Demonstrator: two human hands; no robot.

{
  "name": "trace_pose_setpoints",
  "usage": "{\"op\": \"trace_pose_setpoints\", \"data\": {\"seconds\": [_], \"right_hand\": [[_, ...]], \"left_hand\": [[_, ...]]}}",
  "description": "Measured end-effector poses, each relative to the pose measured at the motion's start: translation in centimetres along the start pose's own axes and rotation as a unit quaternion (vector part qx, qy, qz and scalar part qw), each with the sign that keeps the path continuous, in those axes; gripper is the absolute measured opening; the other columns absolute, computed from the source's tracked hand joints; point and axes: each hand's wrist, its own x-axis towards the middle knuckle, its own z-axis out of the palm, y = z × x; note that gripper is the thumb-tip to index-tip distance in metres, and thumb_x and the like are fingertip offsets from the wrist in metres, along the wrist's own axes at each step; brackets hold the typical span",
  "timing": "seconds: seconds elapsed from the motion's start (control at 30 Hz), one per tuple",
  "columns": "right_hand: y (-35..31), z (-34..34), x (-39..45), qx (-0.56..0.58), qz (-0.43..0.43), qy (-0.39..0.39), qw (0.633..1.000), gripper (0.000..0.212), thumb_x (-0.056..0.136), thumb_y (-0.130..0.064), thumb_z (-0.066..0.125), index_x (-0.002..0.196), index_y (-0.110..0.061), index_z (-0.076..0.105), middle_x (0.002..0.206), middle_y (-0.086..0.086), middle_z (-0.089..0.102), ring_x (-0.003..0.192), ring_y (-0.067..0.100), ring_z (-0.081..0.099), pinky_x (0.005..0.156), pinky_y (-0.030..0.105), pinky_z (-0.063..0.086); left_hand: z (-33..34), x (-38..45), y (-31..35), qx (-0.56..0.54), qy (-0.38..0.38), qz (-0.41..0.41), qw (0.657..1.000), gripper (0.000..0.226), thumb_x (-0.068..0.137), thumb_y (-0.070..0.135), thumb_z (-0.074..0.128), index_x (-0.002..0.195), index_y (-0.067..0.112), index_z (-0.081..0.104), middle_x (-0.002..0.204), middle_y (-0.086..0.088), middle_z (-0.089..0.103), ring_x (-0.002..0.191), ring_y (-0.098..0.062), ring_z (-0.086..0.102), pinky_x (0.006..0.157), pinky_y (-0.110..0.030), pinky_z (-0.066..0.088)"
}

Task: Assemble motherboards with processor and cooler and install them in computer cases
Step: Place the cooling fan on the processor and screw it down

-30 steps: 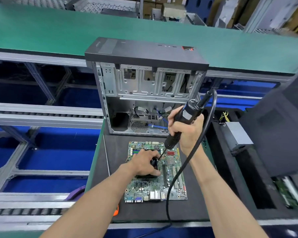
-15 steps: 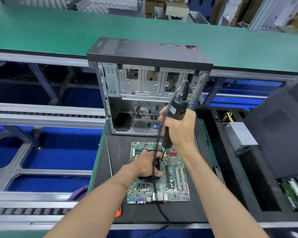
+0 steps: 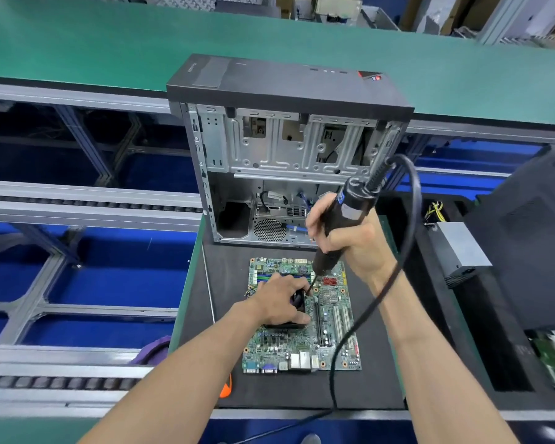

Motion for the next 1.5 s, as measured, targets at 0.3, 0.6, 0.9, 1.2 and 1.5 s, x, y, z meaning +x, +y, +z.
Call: {"op": "trace_pose_setpoints", "data": {"seconds": [0.3,0.6,0.9,1.2,1.5], "right_hand": [[0.4,-0.1,-0.5,-0.022,-0.054,0.152,0.987,0.026,0.044,0.001,0.058,0.069,-0.003,0.061,0.061,0.012,0.056,0.052,0.023,0.048,0.051,0.026,0.038],[-0.7,-1.6,-0.2,0.039,0.032,-0.091,0.995,0.033,0.045,-0.005,0.059,0.077,-0.001,0.066,0.066,0.013,0.059,0.055,0.017,0.051,0.053,0.021,0.039],[1.7,1.6,0.1,-0.066,-0.076,0.201,0.974,0.030,0.054,0.008,0.056,0.076,-0.007,0.069,0.062,0.015,0.062,0.053,0.023,0.054,0.051,0.028,0.043],[1.9,0.6,-0.1,-0.047,-0.085,0.311,0.946,0.034,0.051,0.010,0.056,0.068,-0.017,0.067,0.065,0.009,0.063,0.055,0.022,0.055,0.047,0.029,0.042],[1.2,-0.1,-0.6,0.011,-0.084,0.106,0.991,0.032,0.046,0.005,0.057,0.073,-0.008,0.066,0.065,0.009,0.062,0.048,0.017,0.052,0.048,0.022,0.040]], "left_hand": [[-0.3,-0.3,0.2,-0.016,-0.014,-0.004,1.000,0.047,0.078,0.045,0.078,0.108,0.042,0.042,0.089,0.020,0.043,0.109,-0.022,0.035,0.097,-0.047,0.034],[-0.4,-0.6,0.5,-0.023,-0.001,-0.005,1.000,0.044,0.077,0.045,0.080,0.097,0.045,0.040,0.087,0.011,0.048,0.104,-0.022,0.036,0.085,-0.041,0.029],[-0.6,-0.8,1.3,0.007,-0.007,-0.016,1.000,0.045,0.076,0.047,0.077,0.104,0.045,0.042,0.114,0.000,0.059,0.110,-0.029,0.047,0.100,-0.051,0.039],[-0.3,-0.1,0.7,0.013,-0.009,-0.018,1.000,0.050,0.078,0.049,0.077,0.116,0.039,0.046,0.096,0.015,0.048,0.105,-0.020,0.033,0.089,-0.042,0.030],[-0.3,-0.2,0.6,0.010,-0.022,-0.016,1.000,0.044,0.080,0.048,0.075,0.107,0.045,0.040,0.112,0.008,0.051,0.106,-0.019,0.032,0.091,-0.044,0.029]]}}
